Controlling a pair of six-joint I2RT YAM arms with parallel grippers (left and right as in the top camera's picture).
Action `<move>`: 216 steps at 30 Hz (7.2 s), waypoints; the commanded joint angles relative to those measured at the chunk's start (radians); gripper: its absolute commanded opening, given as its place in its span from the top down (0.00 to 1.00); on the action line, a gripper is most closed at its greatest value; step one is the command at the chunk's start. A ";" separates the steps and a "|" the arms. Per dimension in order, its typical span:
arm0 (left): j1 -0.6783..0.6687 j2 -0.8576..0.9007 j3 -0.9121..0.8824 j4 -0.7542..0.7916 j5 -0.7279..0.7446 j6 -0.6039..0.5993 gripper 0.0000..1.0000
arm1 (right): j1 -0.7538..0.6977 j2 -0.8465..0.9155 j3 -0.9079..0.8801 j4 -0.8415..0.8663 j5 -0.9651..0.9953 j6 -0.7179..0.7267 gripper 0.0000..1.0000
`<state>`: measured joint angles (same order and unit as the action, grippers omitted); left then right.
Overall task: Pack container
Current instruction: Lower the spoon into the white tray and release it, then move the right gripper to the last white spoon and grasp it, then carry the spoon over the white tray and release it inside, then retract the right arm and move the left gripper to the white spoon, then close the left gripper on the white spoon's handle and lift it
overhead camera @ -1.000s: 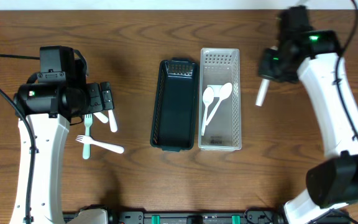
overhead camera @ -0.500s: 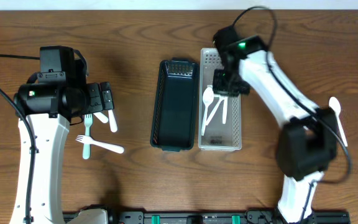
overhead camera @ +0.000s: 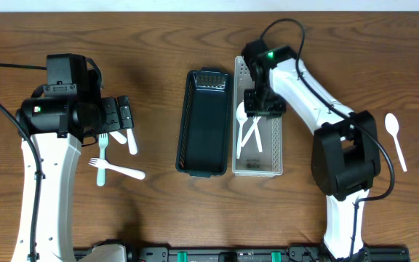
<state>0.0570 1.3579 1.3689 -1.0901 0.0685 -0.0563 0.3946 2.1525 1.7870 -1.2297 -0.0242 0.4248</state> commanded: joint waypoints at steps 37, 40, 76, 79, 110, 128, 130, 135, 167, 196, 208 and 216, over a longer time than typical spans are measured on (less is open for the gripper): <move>0.003 0.001 0.013 0.018 -0.001 -0.009 0.02 | -0.975 -0.095 -0.206 0.182 0.154 -0.827 0.07; 0.003 0.001 0.013 0.023 -0.001 -0.009 0.02 | -0.975 -0.095 -0.269 0.256 0.145 -0.837 0.07; 0.003 0.001 0.013 0.024 -0.001 -0.009 0.02 | -0.977 -0.091 -0.481 0.470 -0.040 -0.827 0.90; 0.003 0.001 0.013 0.024 -0.001 -0.009 0.02 | -0.976 -0.092 -0.481 0.476 -0.040 -0.788 0.99; 0.003 0.001 0.013 0.032 -0.001 -0.009 0.02 | -0.105 -0.224 0.210 -0.039 -0.047 -0.024 0.99; 0.003 0.001 0.013 0.025 -0.001 -0.009 0.02 | 0.059 0.141 0.207 -0.101 -0.017 0.076 0.99; 0.003 0.001 0.013 0.025 -0.001 -0.009 0.02 | 0.057 0.144 0.207 -0.101 -0.017 0.075 0.99; 0.003 0.001 0.013 0.025 -0.001 -0.009 0.02 | 0.056 0.144 0.207 -0.102 -0.018 0.014 0.39; 0.000 0.075 0.021 0.001 -0.002 -0.057 0.02 | -0.806 -0.237 0.391 -0.334 0.022 -0.228 0.01; 0.019 0.773 0.289 0.037 0.018 0.020 0.02 | -0.826 -0.237 0.288 -0.326 0.016 -0.274 0.01; 0.019 0.793 0.152 0.144 0.055 0.009 0.02 | -0.826 -0.237 0.288 -0.334 0.016 -0.273 0.01; 0.019 0.793 0.105 0.191 0.055 0.010 0.02 | -0.826 -0.237 0.288 -0.337 0.016 -0.273 0.01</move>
<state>0.0731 2.1304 1.5017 -0.9150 0.1043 -0.0494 -0.4351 1.9175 2.0819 -1.5631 -0.0051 0.1699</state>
